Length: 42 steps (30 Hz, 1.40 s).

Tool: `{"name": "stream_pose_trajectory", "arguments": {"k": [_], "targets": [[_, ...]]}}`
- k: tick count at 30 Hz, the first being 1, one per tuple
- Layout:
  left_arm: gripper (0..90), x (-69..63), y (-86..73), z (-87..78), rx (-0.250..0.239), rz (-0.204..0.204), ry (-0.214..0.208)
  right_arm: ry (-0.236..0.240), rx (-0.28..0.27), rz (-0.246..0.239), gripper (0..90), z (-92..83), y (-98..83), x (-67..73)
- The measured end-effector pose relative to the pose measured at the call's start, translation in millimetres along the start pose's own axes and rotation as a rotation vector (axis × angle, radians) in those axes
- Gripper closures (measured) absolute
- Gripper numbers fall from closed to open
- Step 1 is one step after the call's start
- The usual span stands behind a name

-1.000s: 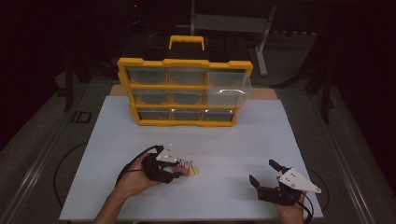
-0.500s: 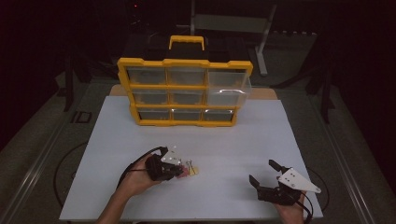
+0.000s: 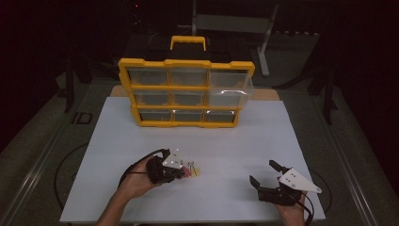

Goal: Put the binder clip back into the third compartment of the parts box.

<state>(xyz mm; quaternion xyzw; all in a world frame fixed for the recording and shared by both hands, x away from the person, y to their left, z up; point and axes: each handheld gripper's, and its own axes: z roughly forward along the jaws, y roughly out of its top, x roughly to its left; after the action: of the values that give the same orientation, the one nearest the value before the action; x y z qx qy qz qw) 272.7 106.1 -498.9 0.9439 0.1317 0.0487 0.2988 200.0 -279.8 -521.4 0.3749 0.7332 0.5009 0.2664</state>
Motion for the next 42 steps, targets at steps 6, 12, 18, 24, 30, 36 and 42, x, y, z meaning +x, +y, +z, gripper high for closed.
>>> {"name": "stream_pose_trajectory", "arguments": {"k": [6,12,18,24,30,36,42], "targets": [[89.9,3.8,5.9,-13.8,-0.040,-0.010,0.014,0.008,-0.011,0.002,8.7,6.0,0.7,-1.7],[89.9,9.2,9.2,-29.4,-0.084,-0.020,0.031,0.022,-0.039,0.015,8.7,6.6,1.9,-6.0],[89.9,15.8,14.9,-46.6,-0.125,-0.030,0.044,0.007,-0.052,0.006,8.7,6.6,2.2,-8.6],[89.9,22.5,23.7,-64.5,-0.166,-0.033,0.039,0.001,-0.048,0.009,8.8,6.0,0.8,-8.9],[89.9,28.8,33.4,-78.1,-0.194,-0.034,0.047,-0.003,-0.047,0.004,8.8,5.6,0.1,-6.0],[89.9,33.7,46.9,-91.2,-0.225,-0.029,0.043,-0.001,-0.045,0.004,8.8,5.4,-0.4,-3.5],[89.9,41.4,55.2,-103.0,-0.250,-0.034,0.038,-0.001,-0.039,-0.001,8.8,5.9,-0.4,-2.1]]}}
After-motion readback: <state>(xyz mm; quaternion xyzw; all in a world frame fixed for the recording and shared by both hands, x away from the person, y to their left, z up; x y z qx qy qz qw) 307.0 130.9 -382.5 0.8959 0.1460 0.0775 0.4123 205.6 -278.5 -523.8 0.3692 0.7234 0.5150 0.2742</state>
